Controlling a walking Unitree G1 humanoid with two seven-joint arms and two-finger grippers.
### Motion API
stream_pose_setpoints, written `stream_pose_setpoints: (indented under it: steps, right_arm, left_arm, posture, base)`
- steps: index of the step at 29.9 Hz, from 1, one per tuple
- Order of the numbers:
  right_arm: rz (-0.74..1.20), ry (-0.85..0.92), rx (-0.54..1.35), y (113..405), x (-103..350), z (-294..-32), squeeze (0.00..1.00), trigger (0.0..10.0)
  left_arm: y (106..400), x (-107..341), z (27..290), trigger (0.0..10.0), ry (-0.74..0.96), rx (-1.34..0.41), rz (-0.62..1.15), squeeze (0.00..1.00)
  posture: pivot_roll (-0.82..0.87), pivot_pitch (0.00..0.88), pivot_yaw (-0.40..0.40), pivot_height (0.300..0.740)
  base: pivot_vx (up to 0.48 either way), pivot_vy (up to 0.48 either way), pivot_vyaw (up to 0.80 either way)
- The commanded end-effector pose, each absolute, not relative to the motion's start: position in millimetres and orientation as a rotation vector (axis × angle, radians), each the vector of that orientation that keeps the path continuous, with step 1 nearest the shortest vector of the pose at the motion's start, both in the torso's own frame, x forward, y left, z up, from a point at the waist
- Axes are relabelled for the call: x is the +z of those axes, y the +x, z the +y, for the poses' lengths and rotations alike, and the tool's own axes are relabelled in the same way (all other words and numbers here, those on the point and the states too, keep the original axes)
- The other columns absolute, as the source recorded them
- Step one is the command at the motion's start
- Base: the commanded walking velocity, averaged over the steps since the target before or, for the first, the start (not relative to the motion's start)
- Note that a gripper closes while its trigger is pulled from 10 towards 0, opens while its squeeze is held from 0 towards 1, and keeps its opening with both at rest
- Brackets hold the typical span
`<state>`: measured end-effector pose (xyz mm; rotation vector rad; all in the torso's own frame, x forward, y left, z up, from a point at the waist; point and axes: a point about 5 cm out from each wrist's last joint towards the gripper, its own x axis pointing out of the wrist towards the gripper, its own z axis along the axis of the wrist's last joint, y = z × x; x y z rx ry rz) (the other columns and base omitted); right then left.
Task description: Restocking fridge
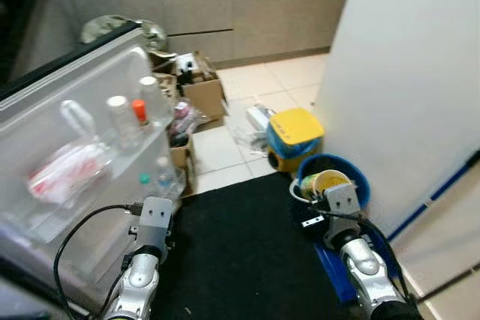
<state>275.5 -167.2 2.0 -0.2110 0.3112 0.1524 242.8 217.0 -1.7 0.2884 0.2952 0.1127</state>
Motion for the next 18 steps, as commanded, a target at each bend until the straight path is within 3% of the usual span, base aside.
stream_pose_setpoints:
  steps: [1, 18]
  right_arm:
    - [0.374, -0.239, 0.051, 273.6, -3.8, -183.5, 0.0, 10.0]
    - [0.383, -0.26, 0.001, 274.8, -3.0, -189.8, 0.0, 10.0]
  left_arm:
    - [238.1, -8.1, 215.4, 10.0, 0.288, 0.106, 0.328, 0.0]
    - [238.4, -7.9, 215.0, 10.0, 0.289, 0.105, 0.328, 0.0]
  posture:
    - [-0.01, 0.0, -0.06, 0.74]
    - [-0.01, 0.0, -0.056, 0.74]
  base:
    - [0.0, 0.0, 0.8]
    - [0.0, 0.0, 0.8]
